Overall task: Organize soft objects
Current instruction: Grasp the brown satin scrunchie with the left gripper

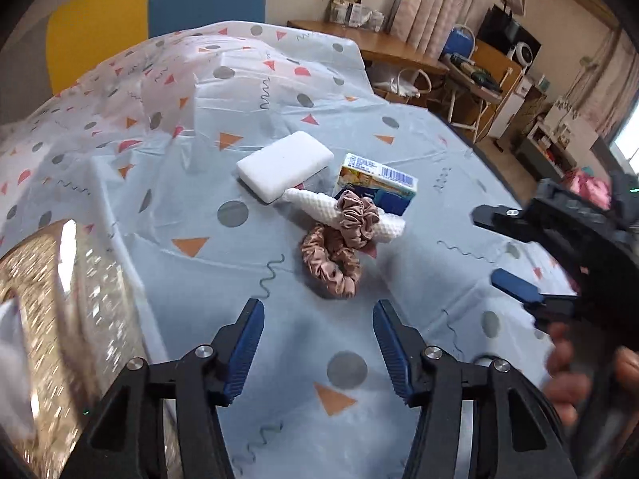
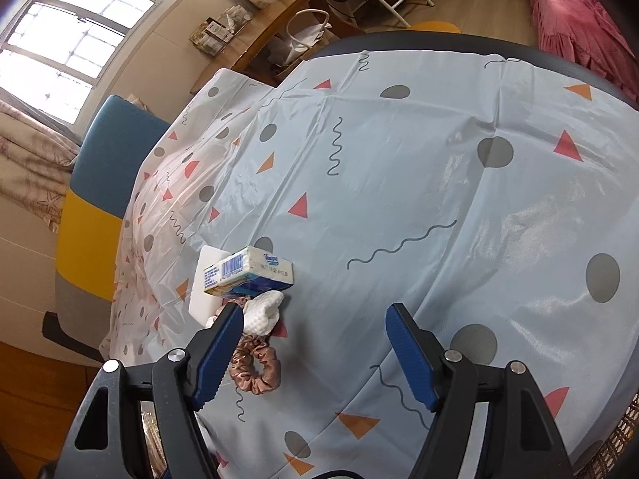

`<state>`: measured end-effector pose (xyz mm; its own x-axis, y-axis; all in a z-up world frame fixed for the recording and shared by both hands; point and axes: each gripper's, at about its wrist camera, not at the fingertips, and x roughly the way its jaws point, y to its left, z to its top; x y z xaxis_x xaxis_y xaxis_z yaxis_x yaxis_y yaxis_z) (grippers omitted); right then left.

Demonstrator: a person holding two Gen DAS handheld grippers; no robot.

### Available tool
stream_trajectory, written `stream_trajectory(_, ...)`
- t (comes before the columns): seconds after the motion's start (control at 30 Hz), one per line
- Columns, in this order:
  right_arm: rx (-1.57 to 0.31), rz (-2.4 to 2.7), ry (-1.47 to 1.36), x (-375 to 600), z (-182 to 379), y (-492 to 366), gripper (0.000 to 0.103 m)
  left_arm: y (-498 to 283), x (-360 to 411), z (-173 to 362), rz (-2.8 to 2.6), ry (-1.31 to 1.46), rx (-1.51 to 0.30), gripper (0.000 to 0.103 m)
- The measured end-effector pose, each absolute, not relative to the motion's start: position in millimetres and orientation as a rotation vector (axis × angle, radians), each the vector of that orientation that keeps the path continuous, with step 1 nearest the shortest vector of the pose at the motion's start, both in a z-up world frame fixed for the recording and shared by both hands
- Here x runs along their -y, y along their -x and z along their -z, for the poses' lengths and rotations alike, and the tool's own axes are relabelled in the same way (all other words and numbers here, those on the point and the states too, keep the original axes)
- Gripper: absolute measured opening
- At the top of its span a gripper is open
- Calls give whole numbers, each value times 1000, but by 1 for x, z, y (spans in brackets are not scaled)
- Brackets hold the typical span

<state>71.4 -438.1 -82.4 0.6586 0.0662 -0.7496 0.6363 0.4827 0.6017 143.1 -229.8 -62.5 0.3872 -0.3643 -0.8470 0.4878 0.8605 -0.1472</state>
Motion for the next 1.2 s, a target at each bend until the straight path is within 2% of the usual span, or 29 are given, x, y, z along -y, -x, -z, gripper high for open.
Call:
stream_trajectory(0.37, -800, 372, -1049, 437, 84, -73, 75, -193, 287, 112, 489, -277, -1095, 58)
stream_trajectory(0.4, -801, 369, -1045, 436, 84, -74, 75, -196, 286, 117, 493, -259, -1112, 48)
stream_trajectory(0.47, -804, 362, -1035, 435, 84, -75, 75, -195, 278, 114, 508, -230, -1089, 17)
stream_trajectory(0.5, -805, 356, -1031, 435, 84, -76, 75, -191, 275, 113, 525, -221, -1091, 9)
stream_trajectory(0.73, -812, 326, -1006, 430, 83, -80, 75, -123, 230, 114, 573, -234, -1067, 9)
stream_trajectory(0.83, -828, 302, -995, 426, 84, -83, 75, -92, 217, 117, 591, -289, -988, 10)
stream_trajectory(0.97, -876, 243, -941, 413, 85, -94, 75, -86, 212, 120, 606, -292, -954, 10)
stream_trajectory(1.1, -930, 173, -829, 390, 83, -109, 70, -81, 205, 121, 613, -290, -936, 10)
stream_trajectory(1.17, -941, 139, -776, 380, 80, -114, 63, -77, 203, 121, 609, -297, -925, 10)
stream_trajectory(1.2, -939, 119, -750, 375, 77, -115, 63, -75, 203, 121, 611, -309, -917, 10)
